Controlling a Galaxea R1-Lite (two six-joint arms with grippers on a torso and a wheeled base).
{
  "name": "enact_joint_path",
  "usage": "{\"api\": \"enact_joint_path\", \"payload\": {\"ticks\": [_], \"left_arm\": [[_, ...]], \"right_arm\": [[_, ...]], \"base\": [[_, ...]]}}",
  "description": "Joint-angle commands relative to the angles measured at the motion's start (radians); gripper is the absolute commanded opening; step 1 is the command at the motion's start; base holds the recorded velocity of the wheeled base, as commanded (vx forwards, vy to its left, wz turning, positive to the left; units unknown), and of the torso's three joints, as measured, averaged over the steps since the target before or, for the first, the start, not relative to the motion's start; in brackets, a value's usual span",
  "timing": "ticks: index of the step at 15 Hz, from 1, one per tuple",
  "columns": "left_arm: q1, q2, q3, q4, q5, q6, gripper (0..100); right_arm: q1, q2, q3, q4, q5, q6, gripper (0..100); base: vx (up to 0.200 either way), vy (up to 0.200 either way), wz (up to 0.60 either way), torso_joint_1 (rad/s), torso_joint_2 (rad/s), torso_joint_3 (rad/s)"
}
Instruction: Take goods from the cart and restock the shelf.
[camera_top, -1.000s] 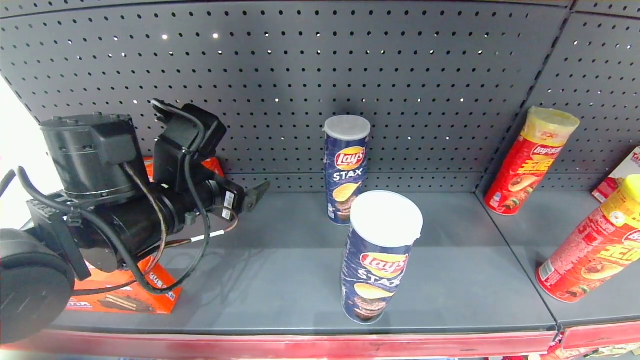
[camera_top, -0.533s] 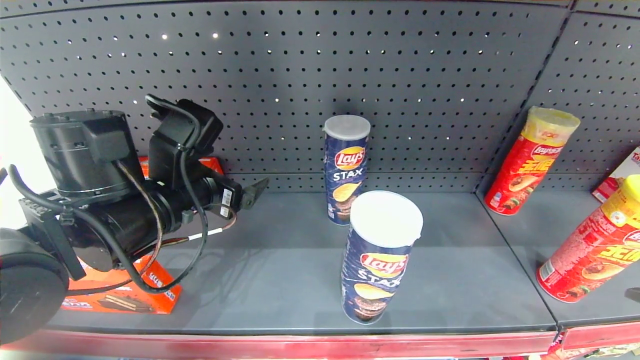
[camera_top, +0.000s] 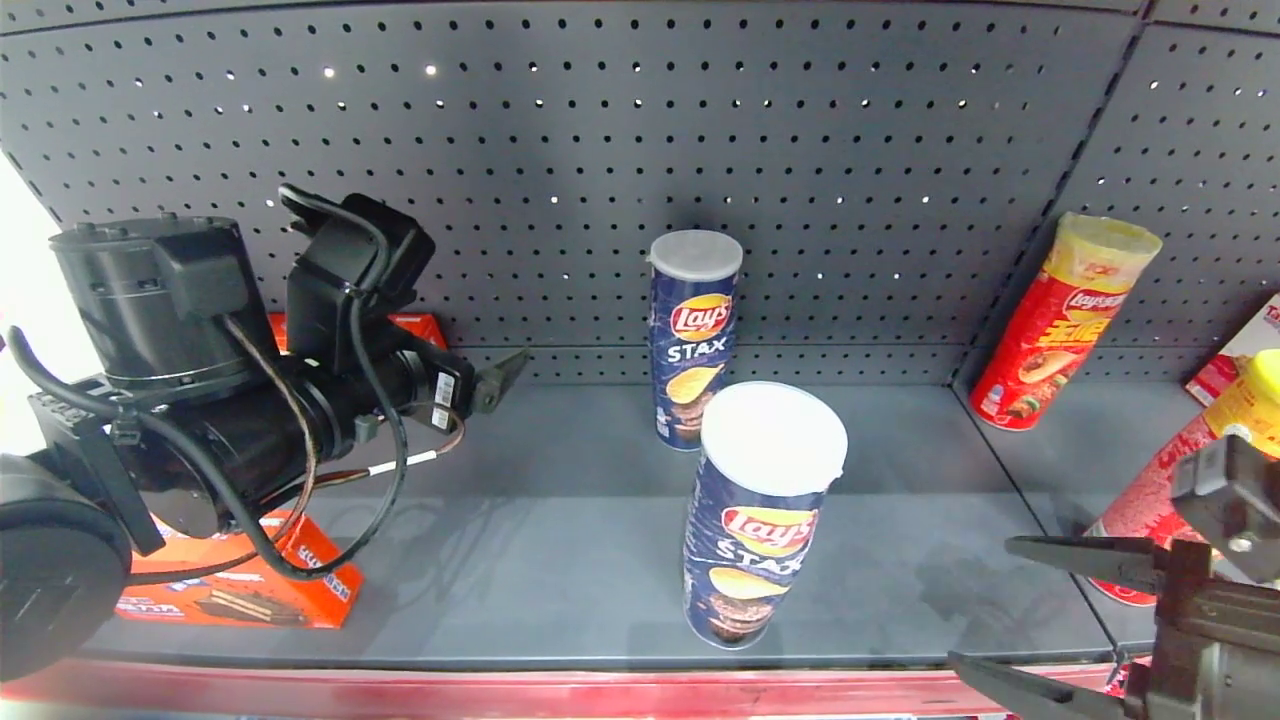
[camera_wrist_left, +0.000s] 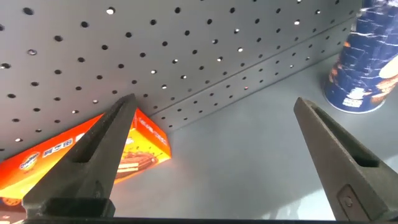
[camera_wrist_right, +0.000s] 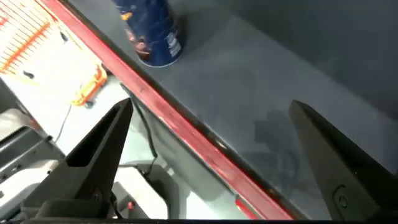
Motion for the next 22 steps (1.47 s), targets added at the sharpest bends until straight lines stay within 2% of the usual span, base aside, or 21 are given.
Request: {"api": "enact_joint_path", "payload": {"ticks": [1,7,22], "left_arm": [[0.000,0.001,-0.002,0.000,0.000,0.000,100],[0.004,0.004,-0.012,0.000,0.000,0.000,100],[0.006,0.015,-0.026,-0.002,-0.001,0.000,100]], "right_arm": [[0.022,0.156,-0.082,-0.004,-0.035,0.000,100],[0.055,0.301,-0.203,-0.004,-0.062,-0.001,100],[0.057,0.432,-0.298,-0.009,-0.064,-0.006,100]], "base": [[0.000,0.000,0.00,0.000,0.00,0.000],[0.000,0.000,0.00,0.000,0.00,0.000],[0.000,0.000,0.00,0.000,0.00,0.000]]}}
